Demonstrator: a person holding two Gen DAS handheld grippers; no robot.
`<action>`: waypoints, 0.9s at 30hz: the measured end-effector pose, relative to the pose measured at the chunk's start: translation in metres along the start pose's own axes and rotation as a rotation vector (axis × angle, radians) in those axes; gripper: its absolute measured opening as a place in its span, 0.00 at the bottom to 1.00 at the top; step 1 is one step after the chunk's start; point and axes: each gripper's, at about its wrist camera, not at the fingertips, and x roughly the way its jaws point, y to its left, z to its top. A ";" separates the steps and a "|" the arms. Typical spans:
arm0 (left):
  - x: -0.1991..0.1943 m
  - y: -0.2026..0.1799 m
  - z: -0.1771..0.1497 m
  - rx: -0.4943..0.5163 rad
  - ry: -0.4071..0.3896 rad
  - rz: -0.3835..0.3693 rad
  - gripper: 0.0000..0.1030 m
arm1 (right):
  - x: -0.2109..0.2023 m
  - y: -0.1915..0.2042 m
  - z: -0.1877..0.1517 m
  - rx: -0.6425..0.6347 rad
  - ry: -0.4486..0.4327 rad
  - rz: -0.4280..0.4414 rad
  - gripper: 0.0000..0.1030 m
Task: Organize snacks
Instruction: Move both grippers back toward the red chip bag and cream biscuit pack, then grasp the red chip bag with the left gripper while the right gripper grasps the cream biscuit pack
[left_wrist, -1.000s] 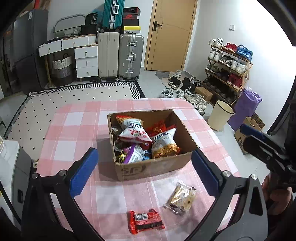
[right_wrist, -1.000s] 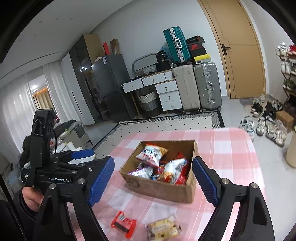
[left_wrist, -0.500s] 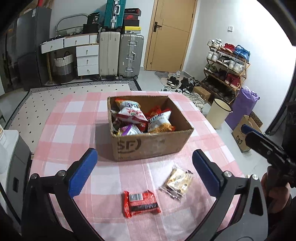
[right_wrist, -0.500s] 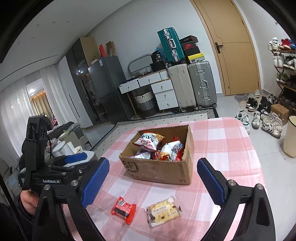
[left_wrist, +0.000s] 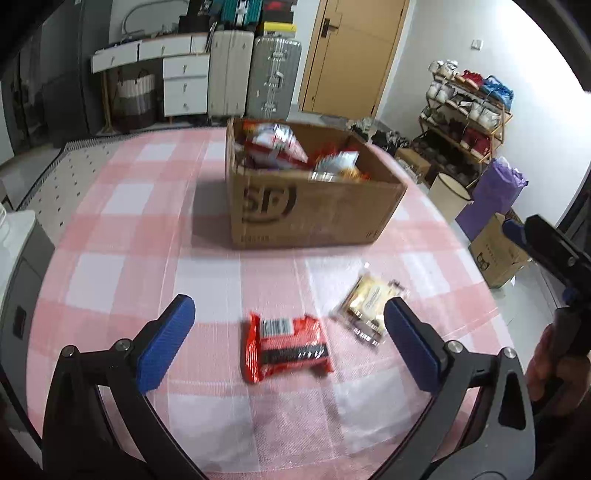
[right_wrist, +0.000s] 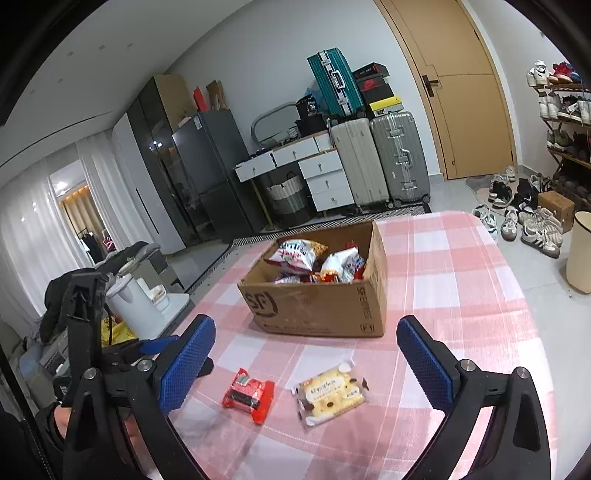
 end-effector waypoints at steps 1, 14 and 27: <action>0.004 0.001 -0.004 -0.006 0.013 -0.001 0.99 | 0.002 0.001 -0.002 -0.001 0.005 -0.001 0.98; 0.055 0.010 -0.035 -0.037 0.129 0.007 0.99 | 0.015 -0.004 -0.029 0.016 0.055 -0.021 0.98; 0.091 0.015 -0.042 -0.041 0.171 0.029 0.96 | 0.037 -0.010 -0.056 0.023 0.118 -0.034 0.98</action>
